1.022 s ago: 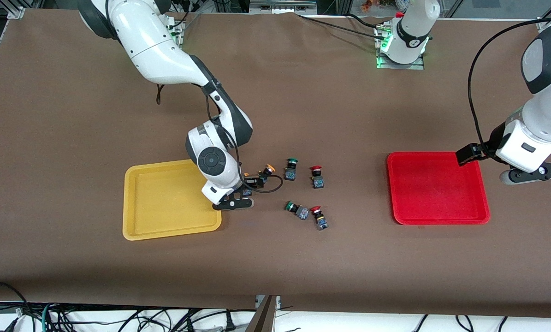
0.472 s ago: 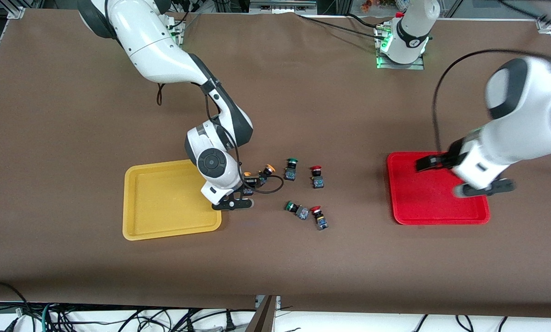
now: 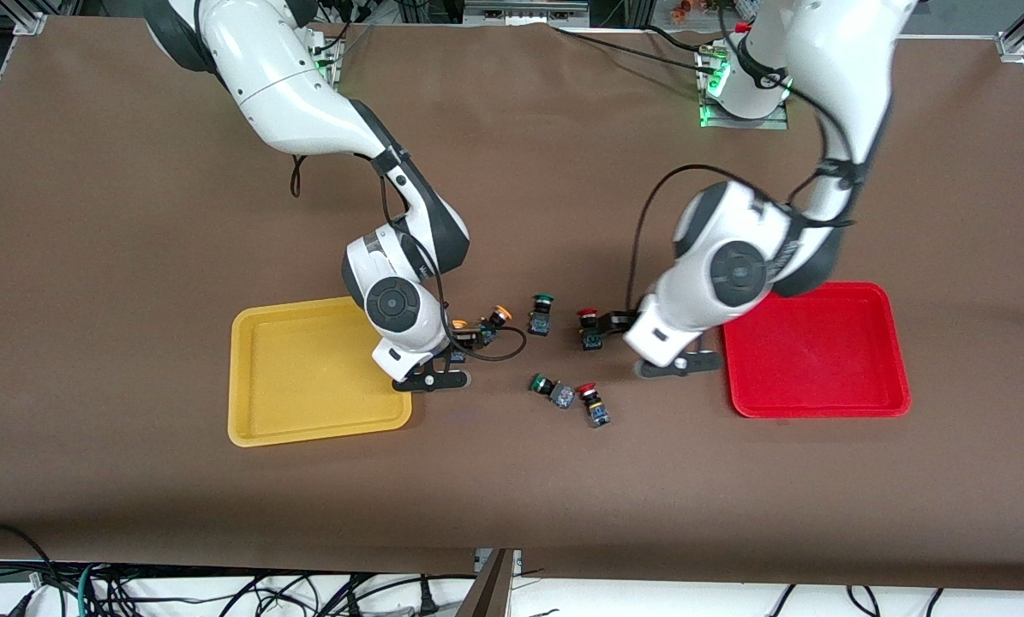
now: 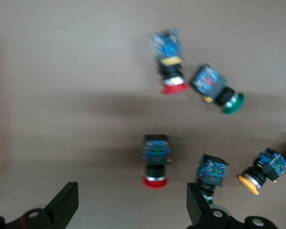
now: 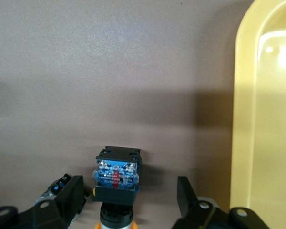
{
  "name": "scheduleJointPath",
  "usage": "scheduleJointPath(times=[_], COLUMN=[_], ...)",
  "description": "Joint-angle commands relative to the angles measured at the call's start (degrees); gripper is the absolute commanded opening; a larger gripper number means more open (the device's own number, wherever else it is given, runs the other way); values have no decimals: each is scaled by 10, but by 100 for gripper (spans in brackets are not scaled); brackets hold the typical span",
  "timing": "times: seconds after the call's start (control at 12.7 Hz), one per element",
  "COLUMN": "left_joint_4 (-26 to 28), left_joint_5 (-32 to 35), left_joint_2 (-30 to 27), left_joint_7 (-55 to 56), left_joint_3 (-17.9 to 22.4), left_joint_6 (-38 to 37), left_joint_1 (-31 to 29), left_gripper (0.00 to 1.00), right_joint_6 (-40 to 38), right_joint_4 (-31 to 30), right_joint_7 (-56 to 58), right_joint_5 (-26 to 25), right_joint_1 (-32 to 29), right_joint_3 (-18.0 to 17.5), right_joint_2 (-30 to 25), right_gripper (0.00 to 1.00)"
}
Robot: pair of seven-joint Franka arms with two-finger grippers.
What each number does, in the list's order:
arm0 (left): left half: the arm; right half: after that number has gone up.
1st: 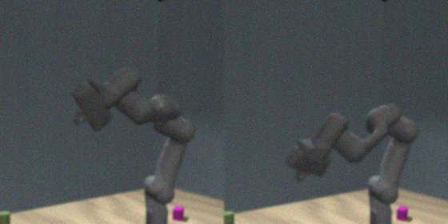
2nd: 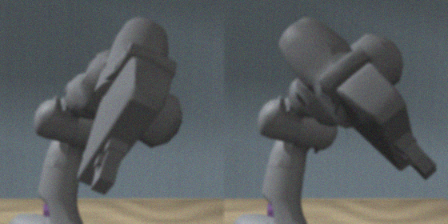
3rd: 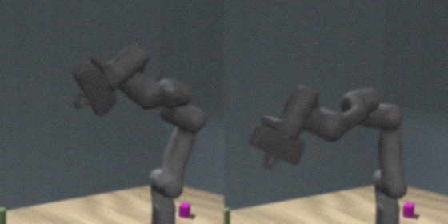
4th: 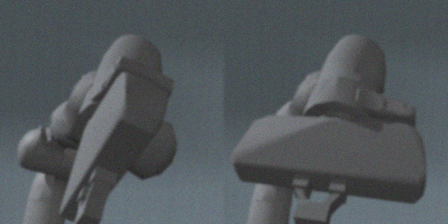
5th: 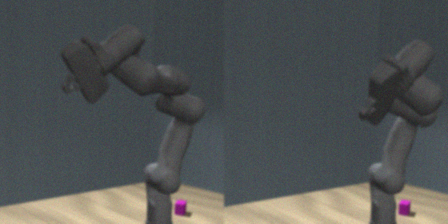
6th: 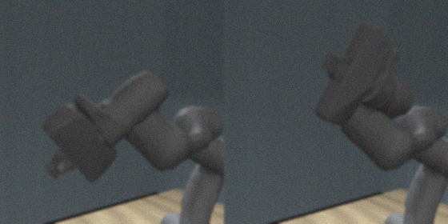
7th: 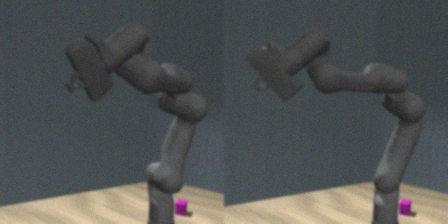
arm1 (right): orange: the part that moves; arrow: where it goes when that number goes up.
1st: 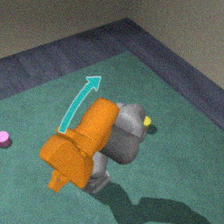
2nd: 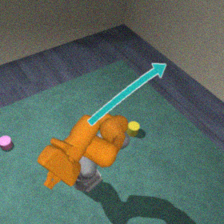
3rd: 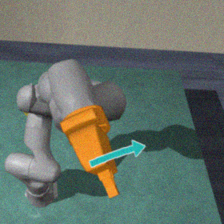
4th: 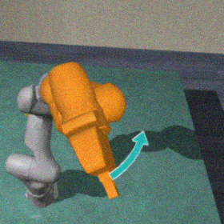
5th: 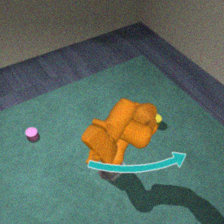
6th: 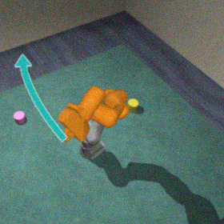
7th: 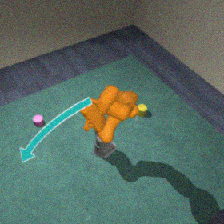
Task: Place red and yellow buttons in trays
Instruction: 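Lift the orange button with the right gripper while the left gripper reaches a red button, then place the orange button in the yellow tray while the left gripper lifts the red button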
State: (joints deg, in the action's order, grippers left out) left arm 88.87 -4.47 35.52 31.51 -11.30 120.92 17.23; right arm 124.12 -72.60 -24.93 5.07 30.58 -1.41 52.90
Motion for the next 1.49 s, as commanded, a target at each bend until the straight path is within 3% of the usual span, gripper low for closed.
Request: scheduleJointPath(times=[0.0, 0.16, 0.31, 0.39, 0.47, 0.63, 0.79, 0.87, 1.02, 1.1, 1.26, 1.34, 1.42], left_joint_4=[-3, 5, 23, 33, 35, 35, 35, 33, 29, 27, 23, 23, 23], left_joint_5=[27, 30, 30, 29, 29, 29, 29, 29, 29, 29, 29, 29, 29], left_joint_2=[38, 55, 64, 68, 80, 96, 97, 90, 81, 62, 13, -4, -11], left_joint_7=[4, 4, 4, 4, 4, 18, 48, 51, 56, 55, 46, 27, -18], left_joint_3=[8, 8, 8, 8, 8, 8, 8, 8, 12, 17, 18, 16, 15], left_joint_6=[40, 64, 103, 117, 125, 147, 150, 144, 137, 99, -13, -44, -66], left_joint_1=[28, 35, 40, 44, 44, 46, 42, 38, 34, 24, -35, -70, -100], left_gripper=[100, 100, 100, 92, 82, 60, 10, 0, 0, 0, 0, 0, 0], right_joint_6=[4, 9, 3, -6, -28, -84, -96, -97, -105, -106, -107, -127, -155], right_joint_4=[4, 4, 4, 4, 6, 10, 11, 11, 10, 8, -9, -4, 4], right_joint_7=[-20, -28, -22, -21, -16, 31, 105, 145, 229, 272, 284, 244, 158], right_joint_5=[8, 10, 11, 11, 10, 3, -4, -7, -22, -30, -22, -10, 8], right_joint_1=[-3, -3, -9, -19, -28, -39, -60, -74, -97, -104, -112, -106, -95], right_joint_3=[-2, -2, -3, -6, -7, 0, 12, 18, 26, 40, 54, 50, 48], right_joint_2=[12, 13, 9, 4, -5, -30, -38, -42, -42, -43, -60, -67, -68], right_gripper=[80, 64, 38, 24, 15, 15, 15, 16, 18, 30, 69, 81, 88])
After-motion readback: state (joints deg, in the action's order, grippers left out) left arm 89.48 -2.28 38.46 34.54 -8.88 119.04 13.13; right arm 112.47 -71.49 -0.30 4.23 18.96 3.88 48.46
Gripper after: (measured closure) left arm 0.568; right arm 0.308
